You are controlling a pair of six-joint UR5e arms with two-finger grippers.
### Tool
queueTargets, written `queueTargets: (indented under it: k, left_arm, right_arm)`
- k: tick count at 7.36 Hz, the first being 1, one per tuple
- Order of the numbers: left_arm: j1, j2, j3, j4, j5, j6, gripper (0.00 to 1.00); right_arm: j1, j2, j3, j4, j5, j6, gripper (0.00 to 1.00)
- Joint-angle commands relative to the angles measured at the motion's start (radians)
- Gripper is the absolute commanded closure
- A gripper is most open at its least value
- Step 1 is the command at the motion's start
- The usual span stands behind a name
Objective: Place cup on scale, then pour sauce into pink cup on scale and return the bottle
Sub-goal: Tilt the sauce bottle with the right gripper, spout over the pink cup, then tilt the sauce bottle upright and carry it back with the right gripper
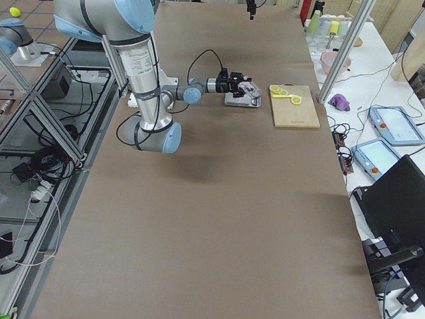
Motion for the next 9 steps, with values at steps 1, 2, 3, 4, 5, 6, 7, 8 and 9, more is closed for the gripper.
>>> queueTargets:
  k: [1,2,3,4,5,6,7,8,9]
  left_arm:
    - [0.0,0.001,0.002,0.0,0.0,0.0,0.02]
    - [0.0,0.0,0.002,0.0,0.0,0.0,0.02]
    - [0.0,0.0,0.0,0.0,0.0,0.0,0.02]
    - [0.0,0.0,-0.003,0.0,0.0,0.0,0.02]
    - [0.0,-0.002,-0.003,0.0,0.0,0.0,0.02]
    - [0.0,-0.002,-0.003,0.0,0.0,0.0,0.02]
    - [0.0,-0.002,-0.003,0.0,0.0,0.0,0.02]
    - [-0.002,-0.002,-0.006,0.002,0.0,0.0,0.02]
    - [0.0,-0.002,-0.005,0.0,0.002,0.002,0.02]
  right_arm:
    - [0.001,0.001,-0.01,0.003,-0.016,0.001,1.0]
    - [0.001,0.006,-0.007,0.008,-0.007,0.02,1.0]
    - [0.002,-0.002,-0.007,0.097,0.019,0.02,1.0]
    - [0.003,-0.003,-0.011,0.174,0.053,0.021,1.0]
    - [0.004,-0.005,-0.012,0.226,0.088,0.023,1.0]
    - [0.003,-0.008,-0.012,0.266,0.111,0.023,1.0]
    - [0.003,-0.003,-0.009,0.277,0.13,0.033,1.0]
    - [0.004,0.001,0.002,0.338,0.175,0.067,1.0]
    - [0.015,0.001,0.001,0.406,0.22,0.067,1.0]
